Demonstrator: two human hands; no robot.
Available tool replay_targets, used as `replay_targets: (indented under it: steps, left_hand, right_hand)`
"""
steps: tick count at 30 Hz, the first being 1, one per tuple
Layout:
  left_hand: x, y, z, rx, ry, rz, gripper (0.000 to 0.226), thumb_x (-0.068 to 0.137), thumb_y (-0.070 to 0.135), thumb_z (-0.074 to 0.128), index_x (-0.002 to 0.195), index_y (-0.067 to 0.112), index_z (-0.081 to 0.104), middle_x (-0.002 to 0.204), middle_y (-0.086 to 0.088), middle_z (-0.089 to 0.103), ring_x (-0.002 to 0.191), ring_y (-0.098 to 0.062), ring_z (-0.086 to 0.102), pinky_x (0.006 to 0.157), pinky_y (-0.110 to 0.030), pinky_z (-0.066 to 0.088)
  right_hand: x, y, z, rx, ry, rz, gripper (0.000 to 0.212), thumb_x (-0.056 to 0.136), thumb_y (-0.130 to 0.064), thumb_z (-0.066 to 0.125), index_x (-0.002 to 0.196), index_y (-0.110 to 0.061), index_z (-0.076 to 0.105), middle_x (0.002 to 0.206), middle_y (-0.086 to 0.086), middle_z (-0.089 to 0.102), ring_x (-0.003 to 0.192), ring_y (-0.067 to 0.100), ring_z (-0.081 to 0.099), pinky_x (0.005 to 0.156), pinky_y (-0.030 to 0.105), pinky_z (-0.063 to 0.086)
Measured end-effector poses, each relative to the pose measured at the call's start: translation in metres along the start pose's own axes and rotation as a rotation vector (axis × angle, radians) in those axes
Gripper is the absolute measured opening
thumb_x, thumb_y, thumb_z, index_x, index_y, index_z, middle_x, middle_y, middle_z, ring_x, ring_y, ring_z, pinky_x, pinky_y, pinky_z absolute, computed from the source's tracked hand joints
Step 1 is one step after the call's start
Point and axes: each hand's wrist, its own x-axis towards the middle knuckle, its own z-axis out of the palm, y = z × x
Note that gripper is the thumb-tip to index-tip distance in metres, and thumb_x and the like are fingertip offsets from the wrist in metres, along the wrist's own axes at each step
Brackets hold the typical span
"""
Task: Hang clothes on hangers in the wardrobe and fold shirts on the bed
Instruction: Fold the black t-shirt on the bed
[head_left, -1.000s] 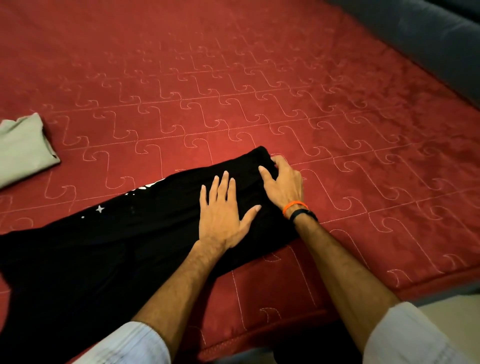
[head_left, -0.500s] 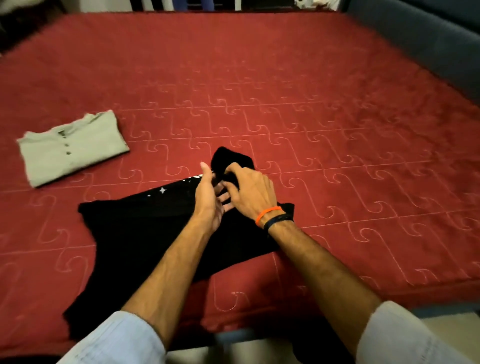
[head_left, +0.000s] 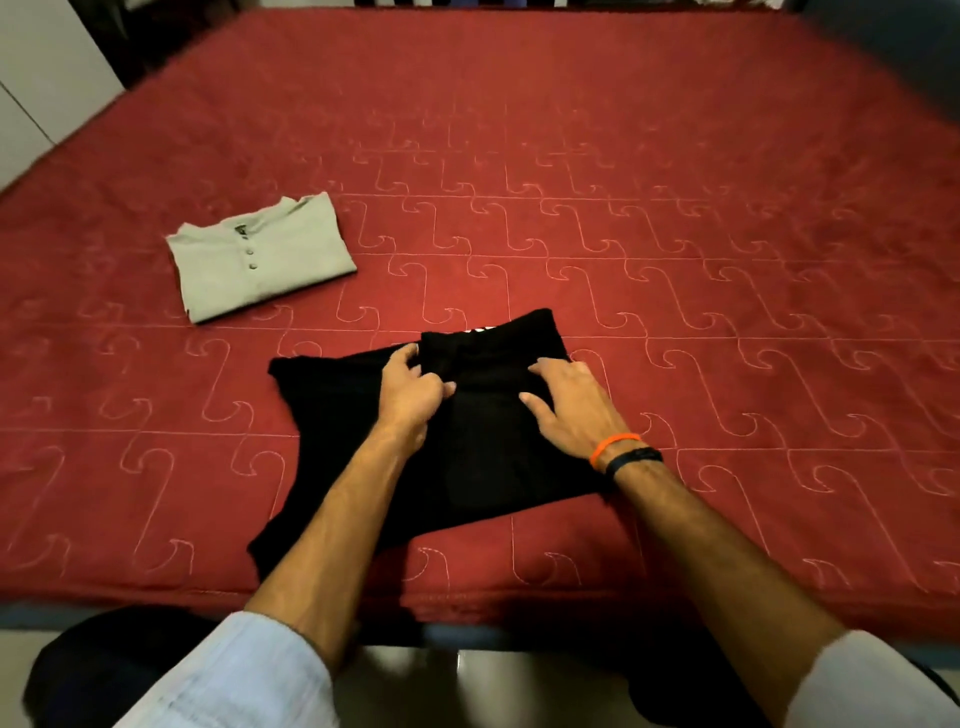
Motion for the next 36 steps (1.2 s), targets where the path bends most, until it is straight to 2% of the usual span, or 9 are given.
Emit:
replay_targets:
  steps: [3, 5, 9, 13, 17, 20, 26, 31, 36]
  left_hand:
    - [-0.006, 0.004, -0.004, 0.49, 0.18, 0.17, 0.073, 0.077, -0.007, 0.061, 0.145, 0.011, 0.04, 0.138, -0.008, 0.053, 0.114, -0.022, 0.057, 0.097, -0.025, 0.043]
    - [-0.012, 0.004, -0.001, 0.725, 0.259, 0.415, 0.067, 0.076, -0.007, 0.055, 0.141, 0.008, 0.046, 0.143, -0.011, 0.045, 0.128, -0.025, 0.046, 0.104, -0.022, 0.032]
    - [-0.002, -0.009, 0.016, 1.028, 0.065, 0.82, 0.041, 0.09, 0.004, 0.052, 0.13, 0.01, 0.061, 0.142, -0.008, 0.054, 0.132, -0.028, 0.047, 0.113, -0.037, 0.034]
    - [0.019, -0.017, 0.011, 1.263, -0.051, 0.511, 0.053, 0.106, 0.04, 0.027, 0.153, 0.017, 0.03, 0.164, 0.001, 0.021, 0.151, -0.024, 0.015, 0.122, -0.051, 0.011]
    - [0.031, -0.023, -0.001, 1.398, -0.099, 0.494, 0.059, 0.106, 0.047, 0.019, 0.158, 0.021, 0.011, 0.166, 0.002, -0.001, 0.153, -0.027, -0.004, 0.119, -0.058, -0.002]
    - [0.032, -0.026, -0.001, 1.449, -0.053, 0.53, 0.061, 0.106, 0.046, 0.018, 0.158, 0.016, 0.009, 0.166, 0.0, -0.001, 0.153, -0.027, -0.006, 0.119, -0.059, -0.002]
    - [0.029, -0.026, 0.002, 1.467, 0.0, 0.459, 0.061, 0.106, 0.046, 0.018, 0.158, 0.016, 0.009, 0.166, -0.002, 0.001, 0.153, -0.03, -0.003, 0.12, -0.06, 0.0]
    - [-0.017, -0.032, 0.017, 1.307, 0.032, 0.749, 0.069, 0.099, 0.048, 0.011, 0.152, 0.007, 0.03, 0.163, -0.012, 0.02, 0.151, -0.031, 0.013, 0.122, -0.05, 0.008]
    - [-0.035, -0.074, 0.003, 1.4, -0.018, 0.678, 0.081, 0.095, 0.063, 0.007, 0.157, 0.012, 0.017, 0.166, -0.005, 0.009, 0.153, -0.023, 0.003, 0.124, -0.048, 0.002]
  right_hand:
    - [0.002, -0.001, 0.002, 0.036, 0.12, 0.01, 0.038, 0.097, -0.023, 0.054, 0.132, -0.007, 0.056, 0.127, 0.008, 0.062, 0.121, 0.028, 0.049, 0.103, 0.035, 0.04]
    - [0.007, -0.003, 0.001, 0.015, 0.253, 0.012, 0.031, 0.096, -0.02, 0.053, 0.124, -0.009, 0.061, 0.119, 0.007, 0.066, 0.115, 0.028, 0.053, 0.099, 0.038, 0.041]
    - [0.023, -0.004, 0.006, -0.054, 0.225, -0.136, 0.035, 0.097, -0.02, 0.053, 0.13, -0.01, 0.059, 0.134, 0.005, 0.059, 0.127, 0.025, 0.049, 0.104, 0.039, 0.039]
    - [0.036, 0.012, 0.018, -0.173, -0.039, -0.121, 0.06, 0.104, -0.042, 0.036, 0.153, -0.008, 0.029, 0.161, 0.009, 0.024, 0.15, 0.021, 0.02, 0.122, 0.038, 0.016]
    - [0.038, 0.008, 0.028, -0.206, 0.006, -0.009, 0.074, 0.101, -0.057, 0.025, 0.157, -0.01, 0.015, 0.165, 0.006, 0.008, 0.152, 0.018, 0.005, 0.124, 0.043, 0.002]
    - [0.04, 0.0, 0.031, -0.232, 0.078, -0.082, 0.082, 0.096, -0.066, 0.02, 0.156, -0.01, 0.019, 0.164, 0.009, 0.012, 0.152, 0.019, 0.005, 0.124, 0.043, 0.002]
    - [0.033, 0.009, 0.03, -0.179, 0.028, 0.034, 0.088, 0.095, -0.069, 0.02, 0.157, -0.007, 0.007, 0.165, 0.008, 0.0, 0.152, 0.018, -0.004, 0.124, 0.04, -0.003]
    - [0.003, 0.002, 0.032, -0.216, 0.051, -0.174, 0.083, 0.094, -0.06, 0.013, 0.155, -0.005, 0.018, 0.163, 0.014, 0.011, 0.152, 0.023, 0.006, 0.124, 0.041, 0.002]
    - [-0.014, 0.015, 0.03, -0.207, 0.009, -0.046, 0.081, 0.096, -0.063, 0.014, 0.157, -0.009, 0.015, 0.164, 0.009, 0.009, 0.152, 0.019, 0.002, 0.124, 0.038, 0.0]
